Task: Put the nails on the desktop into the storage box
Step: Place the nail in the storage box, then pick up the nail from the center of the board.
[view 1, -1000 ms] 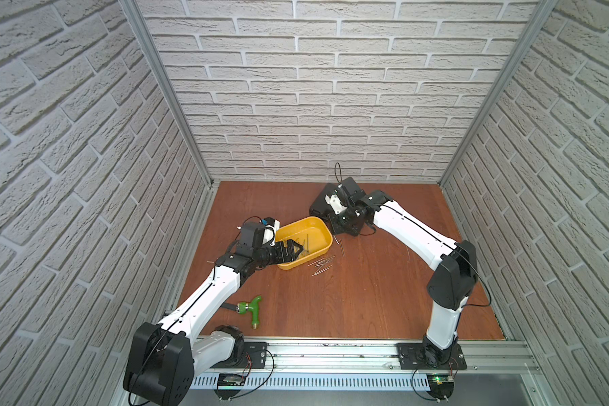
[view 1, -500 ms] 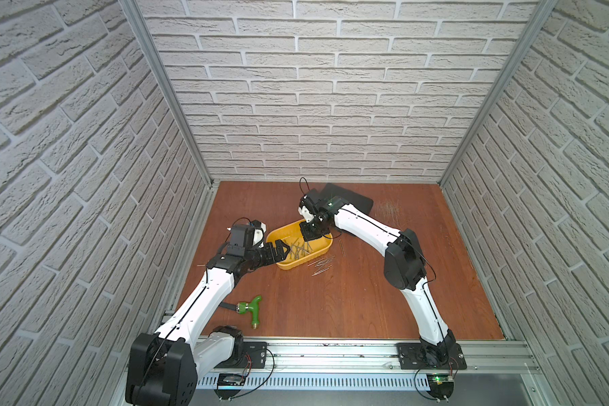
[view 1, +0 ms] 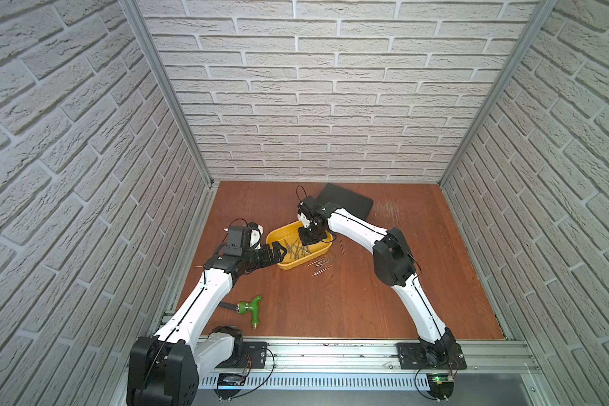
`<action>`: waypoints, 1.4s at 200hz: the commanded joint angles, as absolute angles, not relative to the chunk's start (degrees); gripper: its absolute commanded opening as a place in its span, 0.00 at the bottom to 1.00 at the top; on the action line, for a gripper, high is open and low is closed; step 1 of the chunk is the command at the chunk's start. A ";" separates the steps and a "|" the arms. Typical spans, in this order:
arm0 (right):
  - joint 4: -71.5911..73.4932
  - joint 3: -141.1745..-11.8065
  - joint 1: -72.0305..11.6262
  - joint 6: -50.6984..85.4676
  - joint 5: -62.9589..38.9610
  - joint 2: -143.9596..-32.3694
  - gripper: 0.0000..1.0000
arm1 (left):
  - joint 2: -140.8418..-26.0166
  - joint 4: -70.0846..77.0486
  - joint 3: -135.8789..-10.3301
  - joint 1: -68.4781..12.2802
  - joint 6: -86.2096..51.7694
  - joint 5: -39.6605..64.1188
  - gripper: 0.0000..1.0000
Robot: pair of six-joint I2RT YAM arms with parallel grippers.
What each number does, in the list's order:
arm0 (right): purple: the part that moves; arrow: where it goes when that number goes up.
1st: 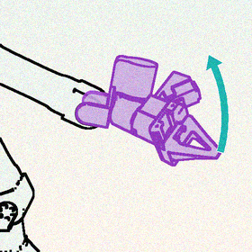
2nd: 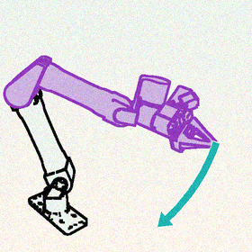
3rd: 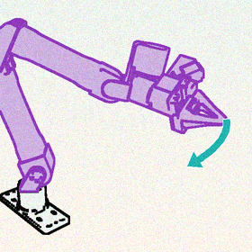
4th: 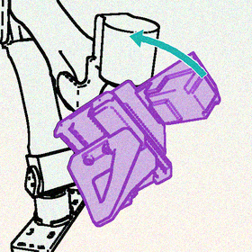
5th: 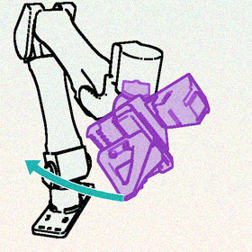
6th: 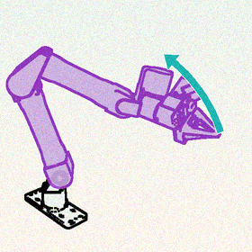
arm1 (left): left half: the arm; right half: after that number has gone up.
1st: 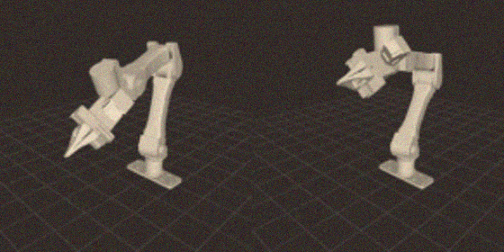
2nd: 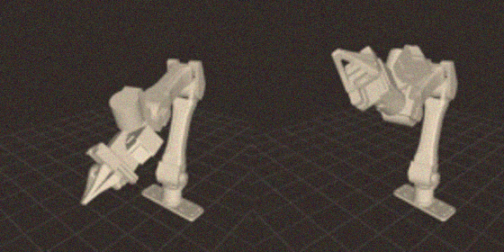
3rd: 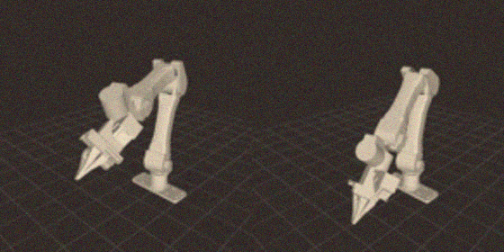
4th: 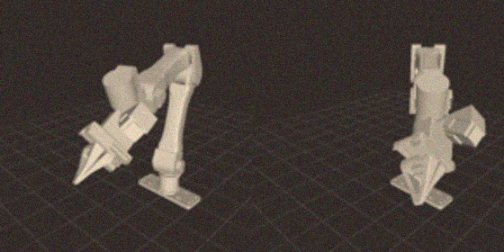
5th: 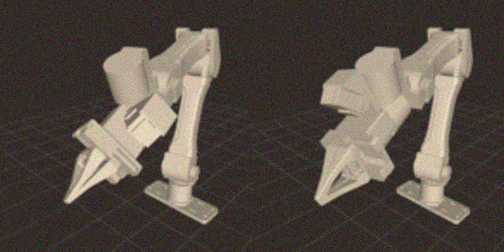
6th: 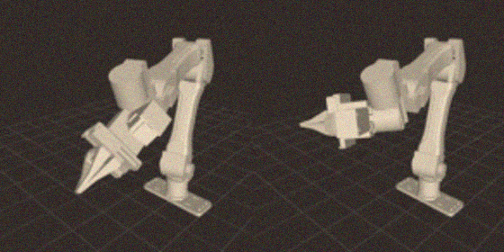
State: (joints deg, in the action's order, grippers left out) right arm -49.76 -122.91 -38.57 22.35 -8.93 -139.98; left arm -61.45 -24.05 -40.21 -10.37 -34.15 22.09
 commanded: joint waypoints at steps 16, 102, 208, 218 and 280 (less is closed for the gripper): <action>-49.04 -124.15 -39.06 22.85 -8.90 -140.34 0.04 | -60.65 -24.53 -40.08 -9.74 -33.11 22.38 0.98; -51.44 -123.57 -39.63 20.99 -8.10 -129.13 0.26 | -61.77 -22.00 -39.94 -9.98 -33.30 24.49 0.98; -47.85 -84.17 -35.41 19.16 1.28 -101.81 0.32 | -68.14 -19.49 -43.72 -22.61 -29.88 19.20 0.98; -46.91 -82.42 -34.63 19.09 1.41 -101.69 0.32 | -68.85 -19.53 -44.14 -23.88 -29.50 18.69 0.98; -41.65 -81.26 -30.78 17.77 0.43 -108.63 0.33 | -70.31 -19.81 -44.65 -26.52 -29.19 17.38 0.98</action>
